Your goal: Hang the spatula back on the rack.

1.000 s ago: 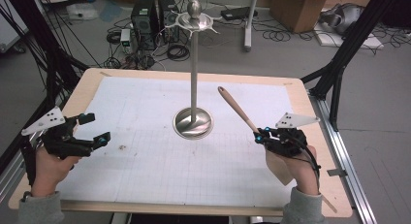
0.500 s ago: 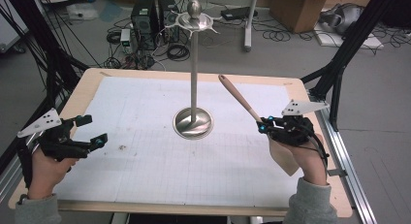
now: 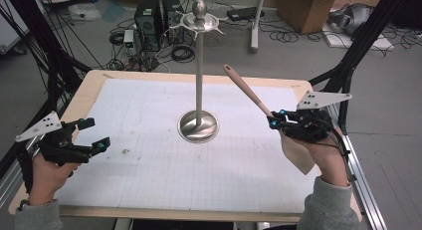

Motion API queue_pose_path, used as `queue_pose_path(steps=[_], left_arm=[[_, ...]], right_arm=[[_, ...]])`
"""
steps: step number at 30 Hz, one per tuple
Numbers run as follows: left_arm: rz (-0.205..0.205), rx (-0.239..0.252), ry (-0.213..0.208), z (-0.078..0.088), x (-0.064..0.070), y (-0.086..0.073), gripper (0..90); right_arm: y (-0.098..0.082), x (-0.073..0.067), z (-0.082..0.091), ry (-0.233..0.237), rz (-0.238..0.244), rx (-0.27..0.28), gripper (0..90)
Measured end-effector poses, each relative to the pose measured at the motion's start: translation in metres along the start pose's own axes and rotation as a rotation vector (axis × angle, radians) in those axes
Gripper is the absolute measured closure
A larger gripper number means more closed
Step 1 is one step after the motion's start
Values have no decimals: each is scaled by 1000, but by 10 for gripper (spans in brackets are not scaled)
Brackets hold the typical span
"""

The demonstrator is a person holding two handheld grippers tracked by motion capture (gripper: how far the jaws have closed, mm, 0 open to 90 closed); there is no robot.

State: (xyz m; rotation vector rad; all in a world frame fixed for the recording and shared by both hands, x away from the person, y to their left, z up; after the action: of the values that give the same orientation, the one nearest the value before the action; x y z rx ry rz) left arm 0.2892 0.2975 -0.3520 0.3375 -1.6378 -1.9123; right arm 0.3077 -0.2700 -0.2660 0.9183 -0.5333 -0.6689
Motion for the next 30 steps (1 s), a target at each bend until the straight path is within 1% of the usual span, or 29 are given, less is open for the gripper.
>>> queue_pose_path(steps=[4, 9, 14, 20, 24, 25, 30], left_arm=[[10, -9, 4, -1, -3, -3, 21], [7, -12, 2, -2, -2, -3, 21], [8, -12, 2, -2, -2, -3, 21], [10, -8, 0, -2, -1, -3, 21], [9, -7, -2, 0, -2, -4, 21], [9, -7, -2, 0, -2, -4, 21], [7, 2, -4, 1, -1, -3, 21]], right_arm=[[4, 0, 9, 16, 7, 32, 786], [11, 2, 13, 3, 13, 24, 786], [19, 3, 18, 13, 22, 39, 786], [25, 5, 22, 8, 24, 43, 786], [29, 5, 23, 7, 33, 43, 786], [30, 5, 23, 7, 29, 43, 786], [39, 6, 23, 17, 37, 58, 786]])
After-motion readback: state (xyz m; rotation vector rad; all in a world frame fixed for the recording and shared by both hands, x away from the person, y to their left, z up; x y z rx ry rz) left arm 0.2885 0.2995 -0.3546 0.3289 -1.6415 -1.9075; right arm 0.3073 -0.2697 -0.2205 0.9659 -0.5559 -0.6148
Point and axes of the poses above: each handheld gripper's, and its own axes: z roughly backward along the jaws, y roughly out of its top, x roughly to its right, the point moved 2 cm from there along -z, roughly forward along the jaws, and after that the axes turned 9 degrees about -y, right-handed, at the moved point
